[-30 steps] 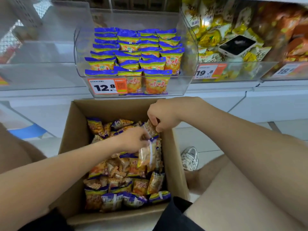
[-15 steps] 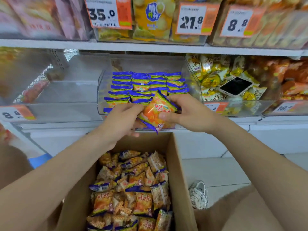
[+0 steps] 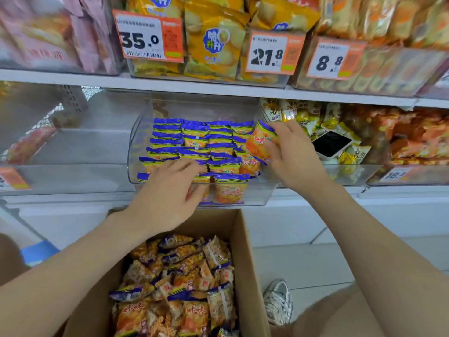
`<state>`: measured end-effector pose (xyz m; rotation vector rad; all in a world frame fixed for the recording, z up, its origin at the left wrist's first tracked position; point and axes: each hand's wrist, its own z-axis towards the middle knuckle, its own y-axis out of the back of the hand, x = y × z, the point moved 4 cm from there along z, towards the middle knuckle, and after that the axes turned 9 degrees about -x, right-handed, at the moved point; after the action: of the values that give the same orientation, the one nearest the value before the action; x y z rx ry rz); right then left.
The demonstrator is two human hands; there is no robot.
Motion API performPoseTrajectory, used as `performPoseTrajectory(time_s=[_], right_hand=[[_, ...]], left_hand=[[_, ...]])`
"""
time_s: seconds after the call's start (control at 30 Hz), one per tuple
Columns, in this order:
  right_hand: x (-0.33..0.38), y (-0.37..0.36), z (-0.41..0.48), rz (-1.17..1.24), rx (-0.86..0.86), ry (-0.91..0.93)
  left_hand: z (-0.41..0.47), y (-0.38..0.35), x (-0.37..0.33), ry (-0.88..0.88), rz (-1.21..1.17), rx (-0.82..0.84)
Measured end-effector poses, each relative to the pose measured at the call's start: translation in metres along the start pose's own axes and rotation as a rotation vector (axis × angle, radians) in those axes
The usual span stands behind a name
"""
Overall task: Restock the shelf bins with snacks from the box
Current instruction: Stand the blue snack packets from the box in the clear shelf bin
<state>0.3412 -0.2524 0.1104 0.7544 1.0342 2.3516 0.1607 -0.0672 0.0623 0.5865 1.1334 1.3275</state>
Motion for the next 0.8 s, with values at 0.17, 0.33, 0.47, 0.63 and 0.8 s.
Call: performPoseTrajectory(time_s=[0.17, 0.33, 0.47, 0.63, 0.8], right_hand=[[0.006, -0.027, 0.006, -0.495, 0.245, 0.183], [0.016, -0.055, 0.010, -0.743, 0.443, 0.294], [0.010, -0.066, 0.025, -0.712, 0.413, 0.298], [0.014, -0.045, 0.023, -0.482, 0.260, 0.222], [0.058, -0.007, -0.028, 0.120, 0.189, 0.171]], left_hand=[[-0.003, -0.024, 0.014, -0.080, 0.215, 0.188], [-0.003, -0.029, 0.019, -0.120, 0.257, 0.172], [-0.004, -0.029, 0.020, -0.108, 0.206, 0.179], [-0.007, -0.018, 0.018, -0.077, 0.001, -0.062], [-0.033, -0.027, -0.004, -0.200, -0.103, -0.040]])
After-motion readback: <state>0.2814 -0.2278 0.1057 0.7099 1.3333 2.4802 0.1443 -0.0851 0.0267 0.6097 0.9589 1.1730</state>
